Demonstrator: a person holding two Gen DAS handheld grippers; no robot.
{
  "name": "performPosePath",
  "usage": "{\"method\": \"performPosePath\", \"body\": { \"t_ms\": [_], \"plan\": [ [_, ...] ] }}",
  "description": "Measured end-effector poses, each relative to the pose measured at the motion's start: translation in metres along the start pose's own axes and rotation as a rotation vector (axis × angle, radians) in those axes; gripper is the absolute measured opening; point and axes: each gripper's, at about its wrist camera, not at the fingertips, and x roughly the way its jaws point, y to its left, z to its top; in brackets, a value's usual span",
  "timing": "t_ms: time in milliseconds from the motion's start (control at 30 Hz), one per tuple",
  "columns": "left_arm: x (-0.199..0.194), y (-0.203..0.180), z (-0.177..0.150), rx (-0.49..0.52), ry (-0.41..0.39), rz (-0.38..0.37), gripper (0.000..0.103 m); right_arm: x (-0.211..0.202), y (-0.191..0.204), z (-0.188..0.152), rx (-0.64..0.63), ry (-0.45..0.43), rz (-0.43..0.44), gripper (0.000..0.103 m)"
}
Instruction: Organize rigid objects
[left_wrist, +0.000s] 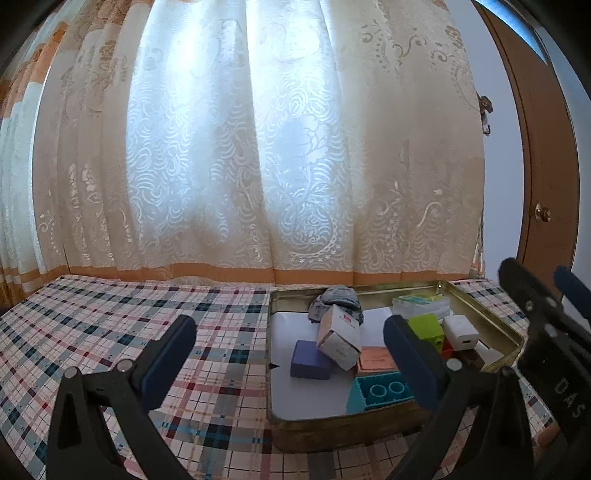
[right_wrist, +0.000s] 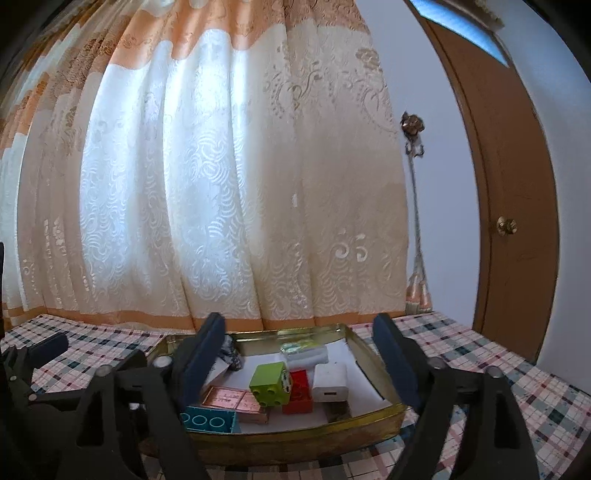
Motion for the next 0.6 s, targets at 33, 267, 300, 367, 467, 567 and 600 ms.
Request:
{"method": "performPosePath", "body": {
  "t_ms": [33, 267, 300, 367, 467, 567, 600],
  "plan": [
    [-0.0004, 0.0001, -0.0001, 0.001, -0.002, -0.001, 0.103, -0.0020, -0.0007, 0.0003, -0.001, -0.010, -0.011, 0.090],
    [-0.0020, -0.0011, -0.0008, 0.010, -0.003, 0.006, 0.103, -0.0050, -0.0041, 0.0027, 0.012, -0.023, -0.018, 0.090],
    [-0.0019, -0.0008, -0.0010, 0.009, -0.001, 0.004, 0.103, -0.0048, -0.0038, 0.0029, 0.011, -0.022, -0.017, 0.090],
    [-0.0029, -0.0007, -0.0006, 0.007, -0.004, 0.013, 0.103, -0.0047, -0.0033, 0.0027, 0.009, -0.021, -0.017, 0.090],
    [-0.0029, -0.0004, -0.0007, 0.008, -0.002, 0.017, 0.103, -0.0048, -0.0039, 0.0027, 0.011, -0.020, -0.017, 0.090],
    [-0.0025, -0.0004, -0.0009, 0.010, 0.001, 0.020, 0.103, -0.0051, -0.0046, 0.0029, 0.019, -0.022, -0.020, 0.090],
    [-0.0021, -0.0007, -0.0007, 0.010, 0.001, 0.020, 0.103, -0.0052, -0.0049, 0.0027, 0.022, -0.022, -0.020, 0.090]
  ]
}}
